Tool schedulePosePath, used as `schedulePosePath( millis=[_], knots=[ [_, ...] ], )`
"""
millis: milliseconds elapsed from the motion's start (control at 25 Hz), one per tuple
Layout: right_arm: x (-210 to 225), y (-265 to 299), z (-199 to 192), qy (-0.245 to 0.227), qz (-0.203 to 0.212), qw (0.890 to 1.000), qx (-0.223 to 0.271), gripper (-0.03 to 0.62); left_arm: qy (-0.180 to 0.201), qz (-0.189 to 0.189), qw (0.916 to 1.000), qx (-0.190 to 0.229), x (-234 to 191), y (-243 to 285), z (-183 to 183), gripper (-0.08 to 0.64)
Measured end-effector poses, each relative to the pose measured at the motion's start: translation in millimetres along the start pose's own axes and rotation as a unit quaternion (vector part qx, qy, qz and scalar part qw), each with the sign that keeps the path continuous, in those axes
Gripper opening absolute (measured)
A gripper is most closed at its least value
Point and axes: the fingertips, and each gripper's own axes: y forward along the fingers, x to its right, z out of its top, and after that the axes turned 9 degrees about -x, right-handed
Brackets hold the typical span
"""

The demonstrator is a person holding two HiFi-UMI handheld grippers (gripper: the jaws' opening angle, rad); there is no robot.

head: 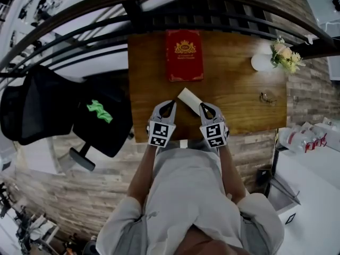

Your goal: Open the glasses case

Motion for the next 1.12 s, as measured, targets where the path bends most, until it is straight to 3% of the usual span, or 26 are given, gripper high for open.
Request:
schedulePosePath(
  millis=[600,1120],
  knots=[
    [-10,40,-34,-0.05,0.037,0.997,-0.054,0.141,-0.002,-0.002,0.9969,-0.078,4,50,-48,0.02],
    [-27,68,-55,-0.086,0.073,0.989,-0.097,0.282,0.003,-0.014,0.9935,-0.113,8,73,-68,0.02]
  ],
)
